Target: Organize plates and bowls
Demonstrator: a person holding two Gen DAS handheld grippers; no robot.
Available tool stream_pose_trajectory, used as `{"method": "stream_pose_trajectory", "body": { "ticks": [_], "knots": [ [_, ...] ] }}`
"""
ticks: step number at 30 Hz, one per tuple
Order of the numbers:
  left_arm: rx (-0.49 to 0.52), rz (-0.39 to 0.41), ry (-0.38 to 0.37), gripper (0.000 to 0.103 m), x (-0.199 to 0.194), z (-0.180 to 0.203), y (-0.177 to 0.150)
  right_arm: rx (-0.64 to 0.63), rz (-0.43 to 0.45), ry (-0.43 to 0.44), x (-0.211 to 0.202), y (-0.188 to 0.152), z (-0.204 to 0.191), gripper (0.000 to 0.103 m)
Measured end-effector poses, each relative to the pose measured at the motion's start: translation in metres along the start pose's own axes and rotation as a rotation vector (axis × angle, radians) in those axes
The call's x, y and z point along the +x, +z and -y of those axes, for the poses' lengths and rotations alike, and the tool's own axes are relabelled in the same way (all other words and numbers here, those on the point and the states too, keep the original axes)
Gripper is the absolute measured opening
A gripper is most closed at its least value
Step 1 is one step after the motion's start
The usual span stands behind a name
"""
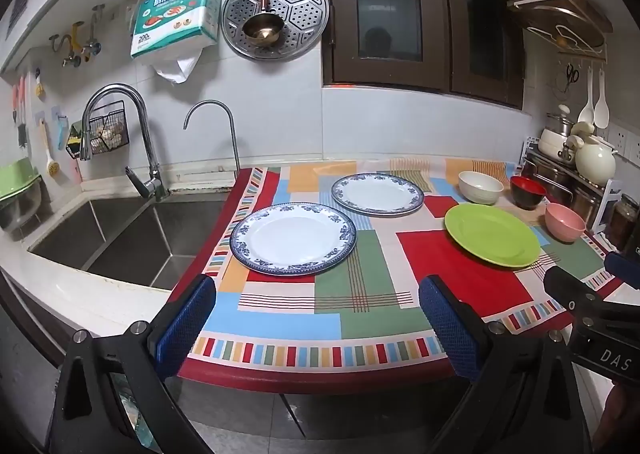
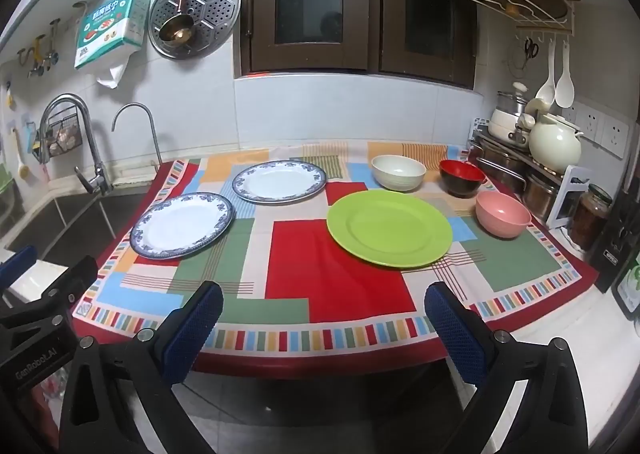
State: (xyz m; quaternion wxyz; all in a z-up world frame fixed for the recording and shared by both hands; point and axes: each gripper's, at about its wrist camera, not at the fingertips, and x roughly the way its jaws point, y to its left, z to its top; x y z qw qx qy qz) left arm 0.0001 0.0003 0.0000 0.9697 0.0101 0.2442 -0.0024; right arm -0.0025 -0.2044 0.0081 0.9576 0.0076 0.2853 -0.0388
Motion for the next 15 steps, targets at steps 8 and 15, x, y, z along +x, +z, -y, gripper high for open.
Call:
{"method": "stream_pose_trajectory", "body": {
  "ticks": [8, 15],
  "knots": [
    [0.005, 0.002, -0.001, 0.103, 0.0024, -0.0013, 0.0001, -0.002, -0.001, -0.004, 0.0009, -0.0001, -0.0016, 0.102],
    [0.004, 0.004, 0.002, 0.103, 0.0023, 0.0012, 0.0003, -0.002, 0.001, -0.005, 0.0013, 0.0006, -0.0006, 0.102]
  ]
}}
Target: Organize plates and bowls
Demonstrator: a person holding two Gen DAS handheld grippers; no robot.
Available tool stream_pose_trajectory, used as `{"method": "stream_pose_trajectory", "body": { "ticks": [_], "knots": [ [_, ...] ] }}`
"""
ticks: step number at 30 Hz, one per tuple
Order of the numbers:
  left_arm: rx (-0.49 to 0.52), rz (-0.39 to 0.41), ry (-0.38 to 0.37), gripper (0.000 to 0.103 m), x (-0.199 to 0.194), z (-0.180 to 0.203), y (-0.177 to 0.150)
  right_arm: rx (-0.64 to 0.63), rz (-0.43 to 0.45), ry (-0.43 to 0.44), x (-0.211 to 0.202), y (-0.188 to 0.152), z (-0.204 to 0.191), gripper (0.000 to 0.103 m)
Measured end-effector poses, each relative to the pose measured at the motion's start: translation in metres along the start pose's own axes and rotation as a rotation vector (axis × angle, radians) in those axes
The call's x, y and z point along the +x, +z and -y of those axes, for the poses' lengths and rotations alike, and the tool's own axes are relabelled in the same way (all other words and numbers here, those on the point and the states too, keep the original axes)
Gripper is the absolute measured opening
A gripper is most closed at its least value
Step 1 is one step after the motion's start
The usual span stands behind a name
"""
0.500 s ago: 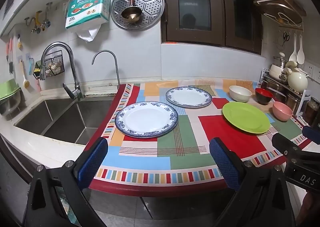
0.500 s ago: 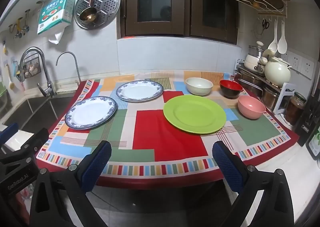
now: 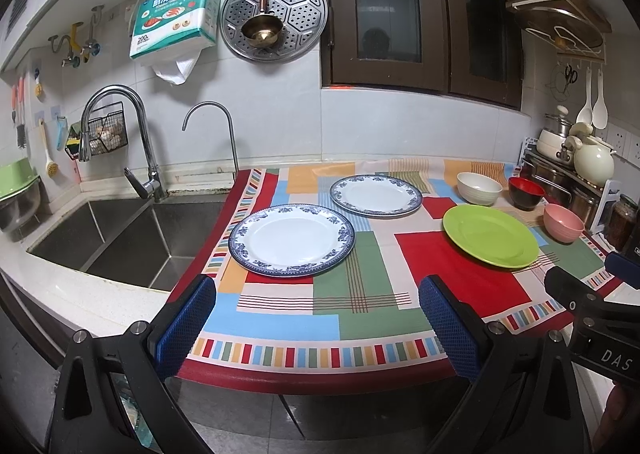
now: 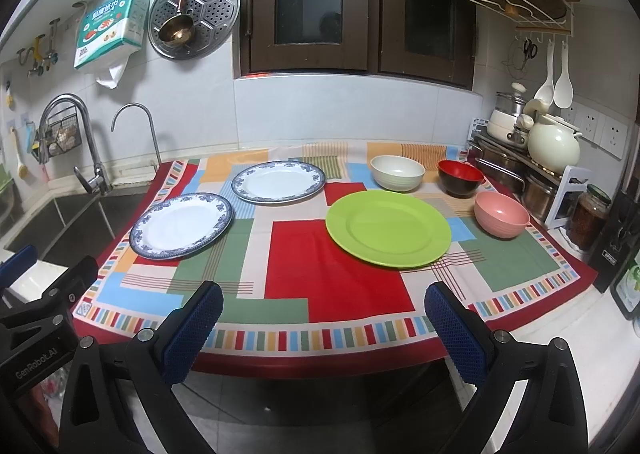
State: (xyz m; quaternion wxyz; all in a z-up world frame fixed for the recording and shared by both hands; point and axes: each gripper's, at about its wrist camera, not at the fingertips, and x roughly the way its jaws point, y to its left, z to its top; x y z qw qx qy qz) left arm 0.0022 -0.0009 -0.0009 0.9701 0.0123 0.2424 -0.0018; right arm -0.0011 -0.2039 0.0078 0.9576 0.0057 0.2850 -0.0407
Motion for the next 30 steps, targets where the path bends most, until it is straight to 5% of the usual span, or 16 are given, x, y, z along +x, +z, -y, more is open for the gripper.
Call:
{"method": "stream_pose_trajectory", "body": {
  "ticks": [30],
  "knots": [
    [0.02, -0.01, 0.044, 0.103, -0.008, 0.028, 0.006, -0.002, 0.01, 0.008, -0.005, -0.001, 0.012, 0.102]
  ]
}}
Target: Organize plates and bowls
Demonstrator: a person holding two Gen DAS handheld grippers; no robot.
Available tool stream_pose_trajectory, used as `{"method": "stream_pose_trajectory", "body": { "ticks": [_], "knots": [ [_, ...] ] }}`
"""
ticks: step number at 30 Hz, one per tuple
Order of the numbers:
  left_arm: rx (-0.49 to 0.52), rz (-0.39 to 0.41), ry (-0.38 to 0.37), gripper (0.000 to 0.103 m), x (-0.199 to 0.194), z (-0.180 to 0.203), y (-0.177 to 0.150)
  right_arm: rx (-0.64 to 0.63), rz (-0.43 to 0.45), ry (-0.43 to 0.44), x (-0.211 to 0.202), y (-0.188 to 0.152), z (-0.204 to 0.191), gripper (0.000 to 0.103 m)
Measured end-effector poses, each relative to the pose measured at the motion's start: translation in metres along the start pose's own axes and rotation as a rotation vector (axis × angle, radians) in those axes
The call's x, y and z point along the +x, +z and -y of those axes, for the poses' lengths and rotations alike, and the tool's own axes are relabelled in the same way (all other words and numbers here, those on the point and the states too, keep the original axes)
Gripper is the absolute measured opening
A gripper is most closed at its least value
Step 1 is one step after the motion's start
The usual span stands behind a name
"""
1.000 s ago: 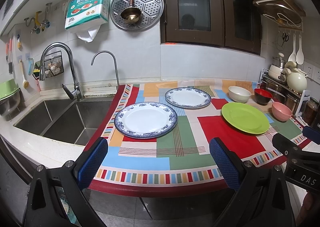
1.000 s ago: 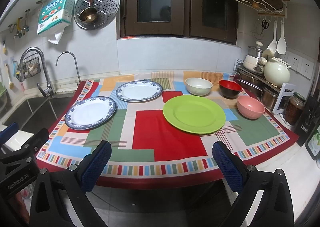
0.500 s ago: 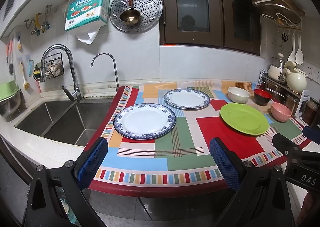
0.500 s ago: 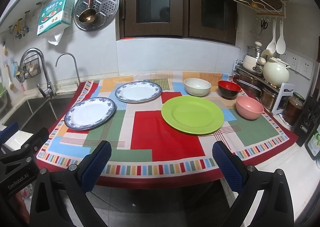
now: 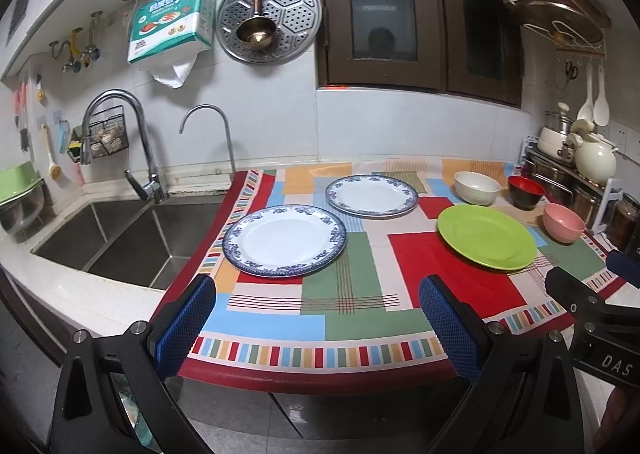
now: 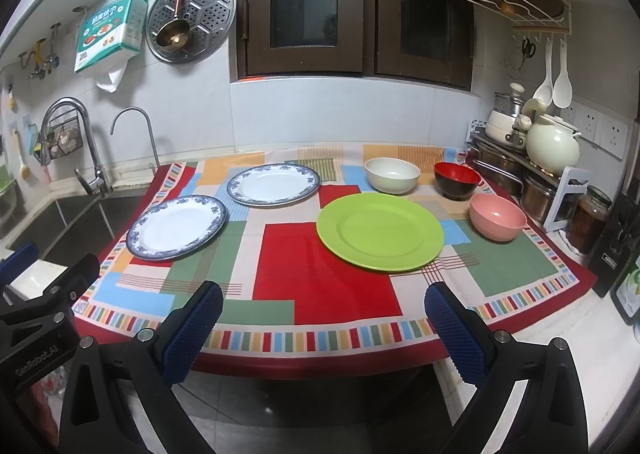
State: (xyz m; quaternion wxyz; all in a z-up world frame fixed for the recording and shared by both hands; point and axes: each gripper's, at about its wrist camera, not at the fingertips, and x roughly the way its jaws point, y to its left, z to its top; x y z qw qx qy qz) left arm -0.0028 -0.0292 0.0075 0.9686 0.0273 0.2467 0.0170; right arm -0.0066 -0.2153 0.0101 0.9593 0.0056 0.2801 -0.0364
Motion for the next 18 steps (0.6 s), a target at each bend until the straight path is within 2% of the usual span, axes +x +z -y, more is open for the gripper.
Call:
{"method": "stream_pose_trajectory", "body": {
  "ticks": [4, 9, 11, 13, 18],
  "knots": [
    [-0.047, 0.016, 0.019, 0.103, 0.0, -0.003, -0.003, -0.03, 0.009, 0.026, 0.001, 0.003, 0.003, 0.102],
    [-0.047, 0.03, 0.109, 0.103, -0.001, -0.01, -0.01, -0.034, -0.01, 0.098, 0.014, 0.003, 0.003, 0.102],
    [-0.04, 0.068, 0.136, 0.103, -0.001, -0.017, -0.011, -0.043, -0.029, 0.121, 0.021, 0.003, -0.003, 0.102],
    [-0.052, 0.024, 0.14, 0.103, 0.007, -0.024, -0.007, -0.059, -0.033, 0.146, 0.028, 0.006, -0.01, 0.102],
    [-0.052, -0.001, 0.149, 0.103, 0.033, -0.049, 0.007, -0.075, -0.011, 0.164, 0.045, 0.017, -0.034, 0.102]
  ]
}}
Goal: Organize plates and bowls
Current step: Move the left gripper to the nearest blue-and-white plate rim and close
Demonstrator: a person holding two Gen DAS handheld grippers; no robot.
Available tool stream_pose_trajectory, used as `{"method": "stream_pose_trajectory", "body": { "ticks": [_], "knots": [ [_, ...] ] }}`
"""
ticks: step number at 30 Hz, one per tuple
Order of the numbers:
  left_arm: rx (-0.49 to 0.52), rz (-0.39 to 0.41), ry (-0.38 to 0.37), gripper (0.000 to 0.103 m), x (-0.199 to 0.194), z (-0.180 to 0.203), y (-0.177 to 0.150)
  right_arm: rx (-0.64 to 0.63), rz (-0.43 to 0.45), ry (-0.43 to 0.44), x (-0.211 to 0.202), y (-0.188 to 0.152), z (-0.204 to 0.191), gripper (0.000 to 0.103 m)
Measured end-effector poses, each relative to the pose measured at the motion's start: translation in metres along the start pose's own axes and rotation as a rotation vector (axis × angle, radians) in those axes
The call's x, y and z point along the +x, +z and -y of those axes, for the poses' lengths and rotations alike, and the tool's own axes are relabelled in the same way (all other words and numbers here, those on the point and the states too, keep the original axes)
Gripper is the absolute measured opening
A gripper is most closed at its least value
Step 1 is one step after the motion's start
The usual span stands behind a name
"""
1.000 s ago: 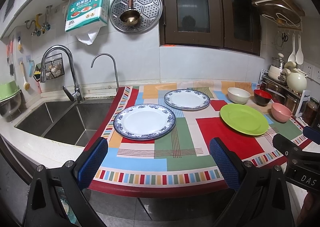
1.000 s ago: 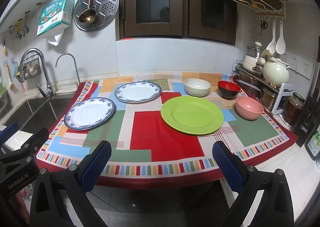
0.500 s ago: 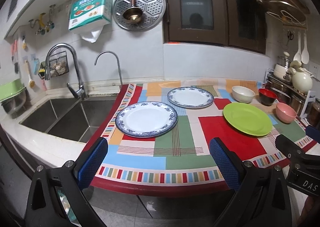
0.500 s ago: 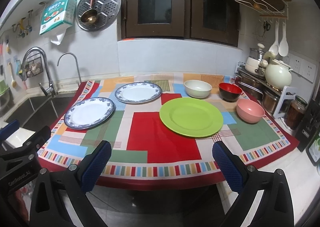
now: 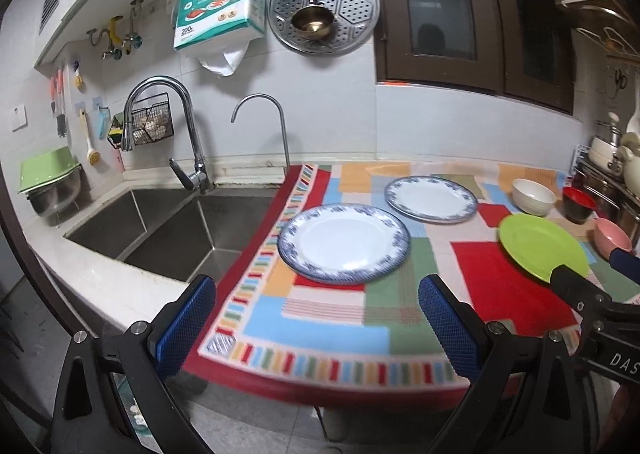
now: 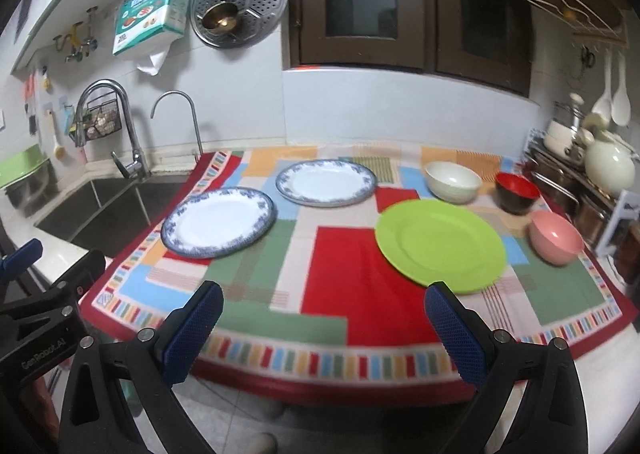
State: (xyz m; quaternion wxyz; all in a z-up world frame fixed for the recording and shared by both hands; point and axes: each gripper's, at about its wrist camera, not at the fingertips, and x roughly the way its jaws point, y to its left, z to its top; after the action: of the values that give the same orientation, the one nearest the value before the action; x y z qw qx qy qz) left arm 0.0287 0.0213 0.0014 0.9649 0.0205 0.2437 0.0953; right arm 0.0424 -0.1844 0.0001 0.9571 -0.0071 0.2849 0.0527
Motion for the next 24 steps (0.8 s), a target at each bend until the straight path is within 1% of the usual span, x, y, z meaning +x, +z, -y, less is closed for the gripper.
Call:
{"method": "stream_pose_trajectory", "body": {
  "ticks": [3, 7, 9, 13, 15, 18, 21, 24],
  "knots": [
    [0.016, -0.007, -0.007, 0.103, 0.025, -0.014, 0.015, -0.001, 0.017, -0.001, 0.02, 0.014, -0.016, 0.102],
    [0.048, 0.0, -0.021, 0.102, 0.059, -0.029, 0.035, -0.002, 0.012, -0.01, 0.051, 0.037, -0.037, 0.102],
    [0.058, -0.011, -0.032, 0.099, 0.079, -0.037, 0.045, 0.003, 0.015, -0.019, 0.066, 0.047, -0.046, 0.102],
    [0.099, -0.058, -0.062, 0.094, 0.12, -0.045, 0.06, 0.024, 0.0, -0.035, 0.097, 0.063, -0.065, 0.101],
    [0.111, -0.086, -0.081, 0.092, 0.141, -0.049, 0.065, 0.051, -0.018, -0.028, 0.115, 0.067, -0.072, 0.099],
    [0.109, -0.119, -0.103, 0.089, 0.17, -0.056, 0.069, 0.084, -0.078, -0.036, 0.145, 0.073, -0.078, 0.095],
    [0.12, -0.151, -0.116, 0.086, 0.195, -0.059, 0.071, 0.103, -0.13, -0.048, 0.172, 0.078, -0.083, 0.09],
    [0.122, -0.192, -0.131, 0.081, 0.22, -0.062, 0.07, 0.105, -0.174, -0.06, 0.195, 0.083, -0.087, 0.084]
  ]
}}
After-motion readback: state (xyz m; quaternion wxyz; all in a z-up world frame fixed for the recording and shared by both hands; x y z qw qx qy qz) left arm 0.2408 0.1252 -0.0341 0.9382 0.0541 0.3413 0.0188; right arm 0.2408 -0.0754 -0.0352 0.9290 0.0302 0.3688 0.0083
